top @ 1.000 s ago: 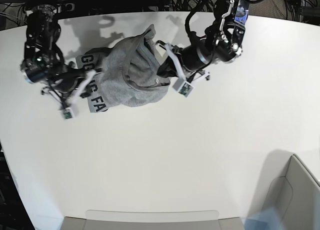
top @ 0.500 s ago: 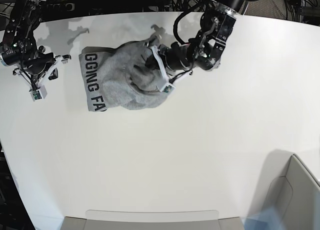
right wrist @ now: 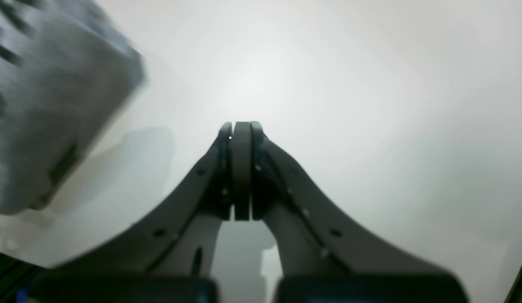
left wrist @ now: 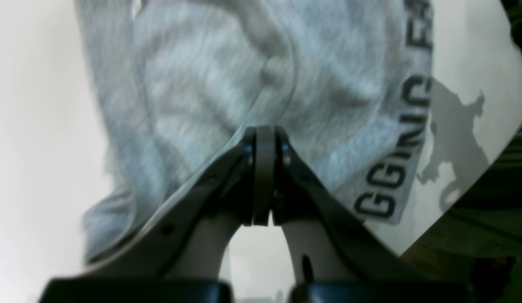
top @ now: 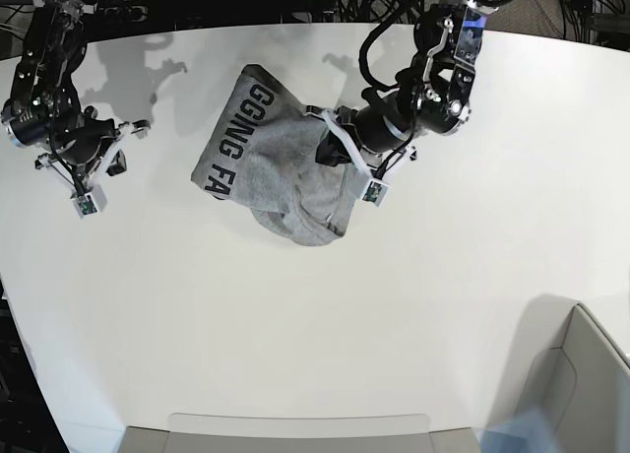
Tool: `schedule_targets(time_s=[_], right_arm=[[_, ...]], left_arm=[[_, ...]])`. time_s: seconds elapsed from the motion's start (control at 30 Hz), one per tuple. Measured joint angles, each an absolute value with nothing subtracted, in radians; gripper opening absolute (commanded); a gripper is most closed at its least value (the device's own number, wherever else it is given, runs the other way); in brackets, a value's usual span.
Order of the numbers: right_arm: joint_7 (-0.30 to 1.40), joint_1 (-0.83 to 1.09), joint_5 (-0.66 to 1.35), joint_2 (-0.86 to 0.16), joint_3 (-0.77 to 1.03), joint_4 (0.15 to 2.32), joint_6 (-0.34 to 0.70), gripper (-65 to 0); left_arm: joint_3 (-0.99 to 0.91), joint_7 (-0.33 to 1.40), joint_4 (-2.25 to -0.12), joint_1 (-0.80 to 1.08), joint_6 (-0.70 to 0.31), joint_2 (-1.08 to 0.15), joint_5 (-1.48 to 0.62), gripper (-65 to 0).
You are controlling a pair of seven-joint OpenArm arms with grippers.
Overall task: Fold the T-shirt properly
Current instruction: 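Grasp the bundled shirt with the left gripper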
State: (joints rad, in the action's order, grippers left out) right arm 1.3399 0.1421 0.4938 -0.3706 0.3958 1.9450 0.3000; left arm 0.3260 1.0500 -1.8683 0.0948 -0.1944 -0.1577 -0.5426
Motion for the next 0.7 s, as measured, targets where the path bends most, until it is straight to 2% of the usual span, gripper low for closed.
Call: schedule_targets(time_s=[0.2, 0.27, 0.5, 0.7], right_arm=[[1.334, 0.015, 0.444, -0.348, 0.248, 1.893, 0.301, -65.0], [1.268, -0.020, 0.384, -0.320, 0.208, 1.832, 0.302, -65.0], [1.196, -0.030, 0.129, -0.221, 0.009, 1.690, 0.304, -65.0], [1.181, 0.067, 0.094, -0.187, -0.083, 1.725, 0.304, -65.0]], left_arm=[[0.503, 1.125, -1.862, 0.092, -0.194, -0.210, -0.537, -65.0], [0.525, 1.127, -1.856, 0.098, -0.194, -0.216, -0.546, -65.0], [0.521, 1.114, -1.676, 0.024, -0.186, -0.218, -0.532, -65.0], [0.395, 1.073, -1.570, -0.033, -0.195, -0.186, -0.548, -65.0]])
